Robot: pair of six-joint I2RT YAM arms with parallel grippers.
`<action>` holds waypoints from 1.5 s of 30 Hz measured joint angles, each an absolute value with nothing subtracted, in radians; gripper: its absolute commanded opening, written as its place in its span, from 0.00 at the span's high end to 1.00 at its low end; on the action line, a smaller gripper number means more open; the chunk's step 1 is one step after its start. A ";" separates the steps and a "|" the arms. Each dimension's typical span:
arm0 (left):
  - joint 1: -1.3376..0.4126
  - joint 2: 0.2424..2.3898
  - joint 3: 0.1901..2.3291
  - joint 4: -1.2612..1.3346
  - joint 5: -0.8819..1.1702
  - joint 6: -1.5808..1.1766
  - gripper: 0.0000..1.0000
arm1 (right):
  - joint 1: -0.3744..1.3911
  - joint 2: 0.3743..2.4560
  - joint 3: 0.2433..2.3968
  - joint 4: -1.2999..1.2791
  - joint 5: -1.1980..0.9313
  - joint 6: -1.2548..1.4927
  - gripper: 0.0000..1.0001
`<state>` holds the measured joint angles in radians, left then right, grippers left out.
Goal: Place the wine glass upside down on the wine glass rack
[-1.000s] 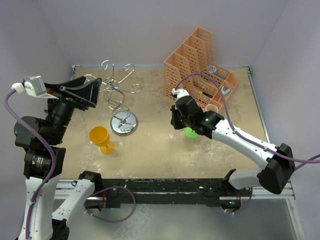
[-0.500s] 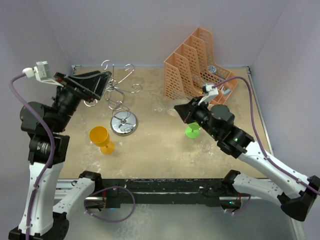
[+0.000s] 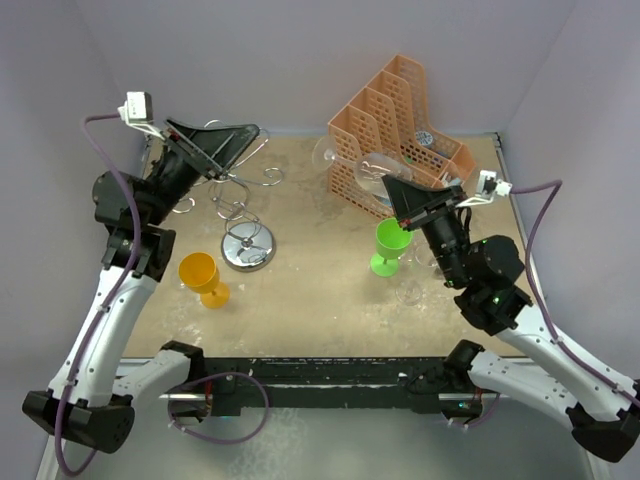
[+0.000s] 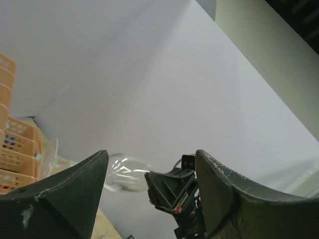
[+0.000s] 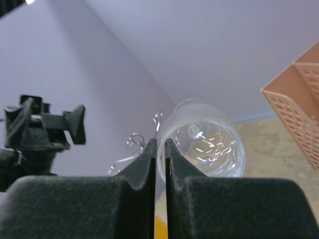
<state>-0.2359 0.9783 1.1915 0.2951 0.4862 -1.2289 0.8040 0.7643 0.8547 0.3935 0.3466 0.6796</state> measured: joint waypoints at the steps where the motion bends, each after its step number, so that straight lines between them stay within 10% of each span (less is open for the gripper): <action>1: -0.254 0.990 1.183 0.320 0.485 -1.249 0.33 | 0.804 0.760 0.855 0.418 0.358 0.687 1.00; 13: -0.625 1.180 1.178 0.421 0.236 -1.299 0.45 | 0.804 0.752 0.829 0.646 0.452 0.784 1.00; 32: -0.755 1.297 1.208 0.500 -0.224 -1.379 0.40 | 0.804 0.800 0.808 0.814 0.373 0.872 1.00; 45: -0.770 1.299 1.234 0.519 -0.350 -1.395 0.71 | 0.804 0.840 0.786 0.860 0.252 0.945 1.00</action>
<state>-0.7704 1.2987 1.2335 0.5194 -0.3504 -1.3952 0.8040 0.8398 0.7860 0.8600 0.2523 0.9455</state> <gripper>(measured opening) 0.324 0.072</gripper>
